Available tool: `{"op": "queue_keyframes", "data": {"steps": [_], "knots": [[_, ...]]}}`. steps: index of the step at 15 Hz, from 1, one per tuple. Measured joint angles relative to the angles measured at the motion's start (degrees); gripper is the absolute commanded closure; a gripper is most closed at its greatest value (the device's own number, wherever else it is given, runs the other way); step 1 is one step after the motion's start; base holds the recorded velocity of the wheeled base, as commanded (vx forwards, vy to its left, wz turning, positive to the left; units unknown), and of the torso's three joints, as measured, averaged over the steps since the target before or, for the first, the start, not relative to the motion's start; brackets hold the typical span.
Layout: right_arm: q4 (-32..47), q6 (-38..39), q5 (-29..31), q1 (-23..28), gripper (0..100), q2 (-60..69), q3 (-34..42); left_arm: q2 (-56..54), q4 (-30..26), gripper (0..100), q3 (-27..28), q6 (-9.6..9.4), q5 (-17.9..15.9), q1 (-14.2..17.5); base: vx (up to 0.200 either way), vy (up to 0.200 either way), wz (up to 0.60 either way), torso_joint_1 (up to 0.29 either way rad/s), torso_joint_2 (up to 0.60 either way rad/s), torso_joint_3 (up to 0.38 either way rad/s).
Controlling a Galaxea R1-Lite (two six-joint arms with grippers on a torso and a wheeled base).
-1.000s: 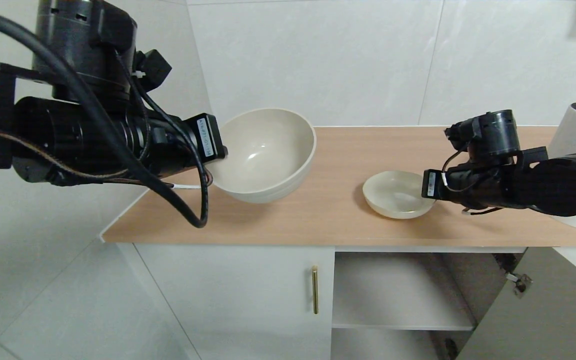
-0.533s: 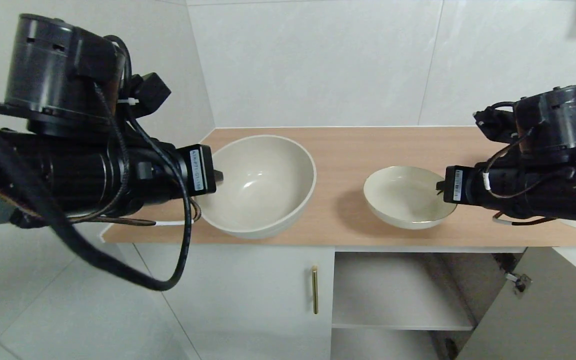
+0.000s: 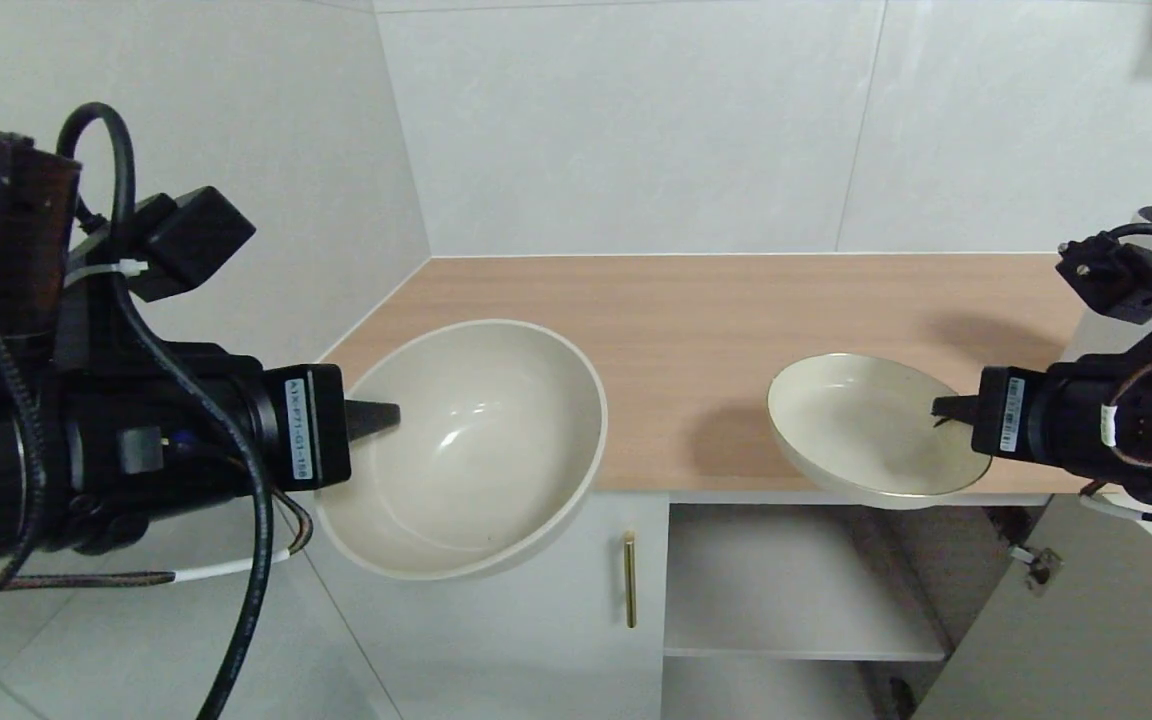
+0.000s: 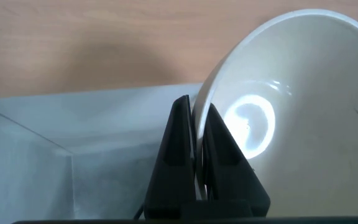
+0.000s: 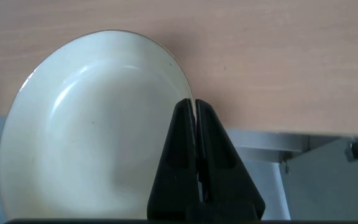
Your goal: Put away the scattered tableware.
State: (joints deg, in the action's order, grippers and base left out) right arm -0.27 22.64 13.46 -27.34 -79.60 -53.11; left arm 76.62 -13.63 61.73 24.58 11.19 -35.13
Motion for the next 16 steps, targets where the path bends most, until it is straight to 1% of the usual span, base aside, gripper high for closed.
{"op": "queue_keyframes", "data": {"steps": [2,8,16], "knots": [[-0.38,0.73,0.63,-0.22,100,0.80,1.29,-0.16,0.02,100,-0.38,0.00,0.02,-0.26,-0.200,0.000,0.00,0.000,0.00,0.005],[-0.73,0.57,0.77,-0.27,100,1.44,1.71,0.83,0.00,100,-0.68,-0.02,0.02,-0.61,-0.200,0.000,0.00,0.004,0.00,0.001],[-0.71,0.51,1.65,-0.30,100,1.30,1.71,1.52,0.00,100,-0.74,-0.09,0.00,-0.67,0.000,0.000,0.00,0.000,0.00,0.000]]}}
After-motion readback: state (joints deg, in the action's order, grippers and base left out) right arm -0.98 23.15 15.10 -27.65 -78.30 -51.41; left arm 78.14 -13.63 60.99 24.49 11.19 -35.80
